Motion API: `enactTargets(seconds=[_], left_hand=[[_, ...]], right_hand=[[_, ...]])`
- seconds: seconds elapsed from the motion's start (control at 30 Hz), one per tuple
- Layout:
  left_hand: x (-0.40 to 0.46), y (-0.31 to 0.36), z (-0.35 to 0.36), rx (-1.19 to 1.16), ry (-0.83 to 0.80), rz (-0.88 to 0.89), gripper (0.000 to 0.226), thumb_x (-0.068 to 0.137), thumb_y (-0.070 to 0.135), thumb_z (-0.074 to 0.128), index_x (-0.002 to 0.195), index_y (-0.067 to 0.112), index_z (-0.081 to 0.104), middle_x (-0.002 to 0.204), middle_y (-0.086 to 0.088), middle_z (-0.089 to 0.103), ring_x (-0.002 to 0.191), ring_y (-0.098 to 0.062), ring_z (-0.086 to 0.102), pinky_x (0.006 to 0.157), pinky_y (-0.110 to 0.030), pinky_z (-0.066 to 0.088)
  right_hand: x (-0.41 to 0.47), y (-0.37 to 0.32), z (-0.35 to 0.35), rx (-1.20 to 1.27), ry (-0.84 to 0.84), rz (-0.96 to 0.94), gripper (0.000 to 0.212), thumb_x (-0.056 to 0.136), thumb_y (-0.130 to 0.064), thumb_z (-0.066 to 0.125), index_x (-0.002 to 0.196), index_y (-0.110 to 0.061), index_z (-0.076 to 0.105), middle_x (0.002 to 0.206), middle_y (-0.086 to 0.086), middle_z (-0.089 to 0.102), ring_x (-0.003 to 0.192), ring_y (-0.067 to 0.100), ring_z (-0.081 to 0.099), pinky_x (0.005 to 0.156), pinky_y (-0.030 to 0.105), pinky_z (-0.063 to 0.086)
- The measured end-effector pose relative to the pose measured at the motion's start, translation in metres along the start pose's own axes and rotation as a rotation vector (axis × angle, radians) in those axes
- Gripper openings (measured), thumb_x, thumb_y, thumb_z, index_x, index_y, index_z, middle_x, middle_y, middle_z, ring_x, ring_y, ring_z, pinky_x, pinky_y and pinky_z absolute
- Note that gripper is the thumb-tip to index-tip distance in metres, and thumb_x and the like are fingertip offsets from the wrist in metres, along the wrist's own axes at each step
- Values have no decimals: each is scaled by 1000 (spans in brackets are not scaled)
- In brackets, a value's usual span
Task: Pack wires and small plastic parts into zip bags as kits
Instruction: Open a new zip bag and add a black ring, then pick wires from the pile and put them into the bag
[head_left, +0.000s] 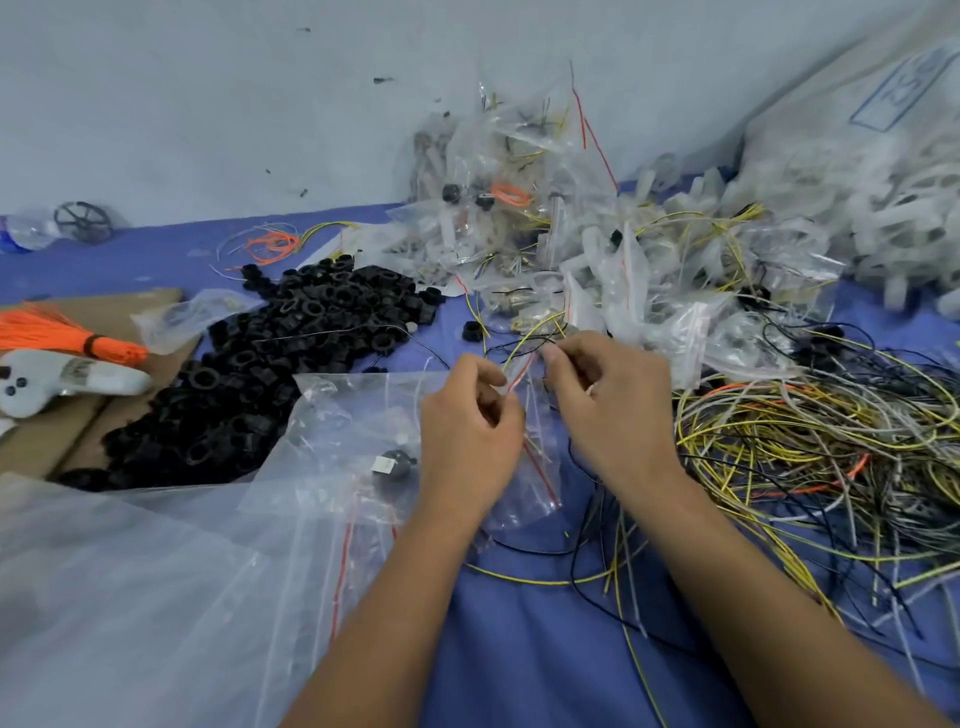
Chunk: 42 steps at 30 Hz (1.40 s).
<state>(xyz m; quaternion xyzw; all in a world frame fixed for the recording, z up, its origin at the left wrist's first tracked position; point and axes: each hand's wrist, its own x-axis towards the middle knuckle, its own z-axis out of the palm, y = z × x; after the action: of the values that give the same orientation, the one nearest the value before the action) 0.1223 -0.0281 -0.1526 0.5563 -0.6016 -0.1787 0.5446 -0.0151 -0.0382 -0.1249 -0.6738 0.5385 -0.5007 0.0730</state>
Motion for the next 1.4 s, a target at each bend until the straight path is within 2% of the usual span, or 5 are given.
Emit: enactTargets(seconds=[0.13,0.43,0.77,1.03,1.4], left_hand=[[3,-4,1,-41,8,-103,22,87,7,69,81,25,58,63,1,65,55,-13,56,53,-14,41],[3,-5,1,-78,-9,-149,19,88,6,68,81,22,61,67,-4,66,58,-17,57,54,-14,41],[4,-5,-4,3,126,-199,11,86,12,66,82,21,61,68,7,65,61,-6,58,62,-23,45],[7,6,-11,-694,-91,-241,50,88,57,59,121,19,60,107,2,70,88,-18,67,56,-31,54],[8,2,-13,-632,-108,-295,12,89,6,77,97,6,68,71,-2,70,59,-13,57,52,-20,46]], right_hand=[[8,13,-15,-362,273,-13,11,88,-30,71,86,-20,74,93,4,61,98,28,51,77,36,43],[11,23,-15,-670,-115,144,37,94,-25,59,131,-28,61,152,-1,45,151,28,17,118,60,7],[16,10,-22,-52,236,-194,35,99,-12,55,133,-11,64,134,3,60,127,17,50,101,44,44],[9,-5,-9,1215,-77,389,29,92,-26,67,113,-6,73,114,9,73,97,31,71,72,35,61],[9,14,-7,668,-86,397,34,89,-20,77,117,-35,65,102,0,60,55,13,58,50,27,50]])
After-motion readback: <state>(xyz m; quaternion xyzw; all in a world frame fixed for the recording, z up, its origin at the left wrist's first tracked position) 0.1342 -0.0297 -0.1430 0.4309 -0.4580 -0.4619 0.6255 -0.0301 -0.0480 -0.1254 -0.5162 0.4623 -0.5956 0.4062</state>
